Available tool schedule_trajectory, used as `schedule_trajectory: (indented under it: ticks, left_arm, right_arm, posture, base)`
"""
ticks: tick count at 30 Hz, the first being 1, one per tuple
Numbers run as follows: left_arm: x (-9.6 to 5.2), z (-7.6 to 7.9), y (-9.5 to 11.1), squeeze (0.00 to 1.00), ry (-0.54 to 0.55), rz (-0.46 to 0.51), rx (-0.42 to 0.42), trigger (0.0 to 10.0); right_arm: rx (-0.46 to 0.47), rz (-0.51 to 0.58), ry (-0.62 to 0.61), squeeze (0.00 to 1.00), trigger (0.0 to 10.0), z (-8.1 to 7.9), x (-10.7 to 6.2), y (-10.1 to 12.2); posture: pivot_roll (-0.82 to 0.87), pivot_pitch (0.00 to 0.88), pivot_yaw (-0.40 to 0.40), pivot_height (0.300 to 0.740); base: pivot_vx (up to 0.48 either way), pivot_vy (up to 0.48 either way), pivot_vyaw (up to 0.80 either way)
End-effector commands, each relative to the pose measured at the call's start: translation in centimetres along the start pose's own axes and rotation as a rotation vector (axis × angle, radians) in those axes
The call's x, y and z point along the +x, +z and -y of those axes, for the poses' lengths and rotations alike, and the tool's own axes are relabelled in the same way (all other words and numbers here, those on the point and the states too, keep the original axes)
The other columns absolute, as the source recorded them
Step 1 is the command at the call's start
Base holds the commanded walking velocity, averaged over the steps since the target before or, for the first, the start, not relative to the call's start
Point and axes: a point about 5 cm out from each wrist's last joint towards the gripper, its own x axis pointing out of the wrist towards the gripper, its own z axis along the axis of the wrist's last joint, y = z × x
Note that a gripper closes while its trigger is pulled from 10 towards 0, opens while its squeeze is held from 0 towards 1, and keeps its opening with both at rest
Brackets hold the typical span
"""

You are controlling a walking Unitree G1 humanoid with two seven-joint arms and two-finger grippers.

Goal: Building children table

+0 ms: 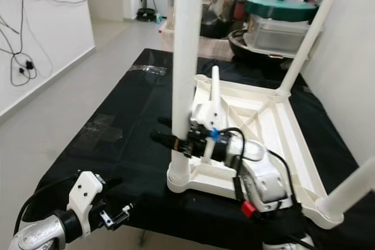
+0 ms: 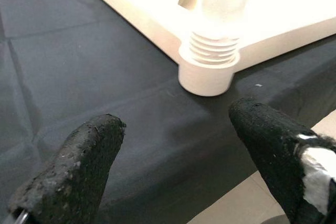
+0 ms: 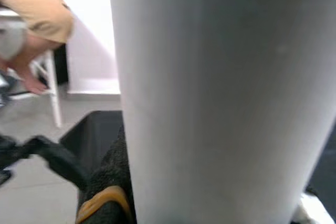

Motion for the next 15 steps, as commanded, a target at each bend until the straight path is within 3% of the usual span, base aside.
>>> schedule_trajectory:
  ticks: [1, 4, 8, 11, 14, 15]
  left_arm:
    - [0.1, -0.1, -0.3, 0.0, 0.005, -0.012, 0.0, 10.0]
    - [0.1, 0.0, -0.3, 0.0, 0.007, -0.01, -0.004, 10.0]
    - [0.1, 0.0, -0.3, 0.0, 0.008, -0.009, -0.004, 10.0]
    - [0.3, 0.0, -0.3, 0.0, 0.015, -0.006, -0.006, 10.0]
    - [0.3, -0.1, -0.3, 0.0, 0.016, -0.006, -0.006, 10.0]
    - [0.3, -0.1, -0.3, 0.0, 0.02, -0.006, -0.007, 10.0]
  right_arm:
    - [0.091, -0.186, -0.055, 0.0, 0.0, 0.1, -0.6, -3.8]
    - [0.157, -0.212, -0.156, 0.0, 0.0, 0.2, -0.1, -4.3]
    - [0.169, -0.219, -0.177, 0.0, 0.0, 0.2, 0.0, -4.4]
    - [0.236, -0.245, -0.37, 0.0, 0.0, 0.9, 0.3, -5.4]
    - [0.242, -0.248, -0.39, 0.0, 0.0, 0.9, 0.4, -5.5]
    - [0.284, -0.245, -0.53, 0.0, 0.0, 1.5, 0.2, -5.9]
  posture:
    - [0.07, 0.0, -0.09, 0.74]
    - [0.07, 0.0, -0.098, 0.74]
    - [0.07, 0.0, -0.098, 0.74]
    - [0.07, 0.0, -0.104, 0.74]
    - [0.07, 0.0, -0.104, 0.74]
    - [0.07, 0.0, -0.106, 0.74]
  base:
    - [0.0, 0.0, 0.0]
    - [0.0, 0.0, 0.0]
    - [0.0, 0.0, 0.0]
    - [0.0, 0.0, 0.0]
    - [0.0, 0.0, 0.0]
    - [0.0, 0.0, 0.0]
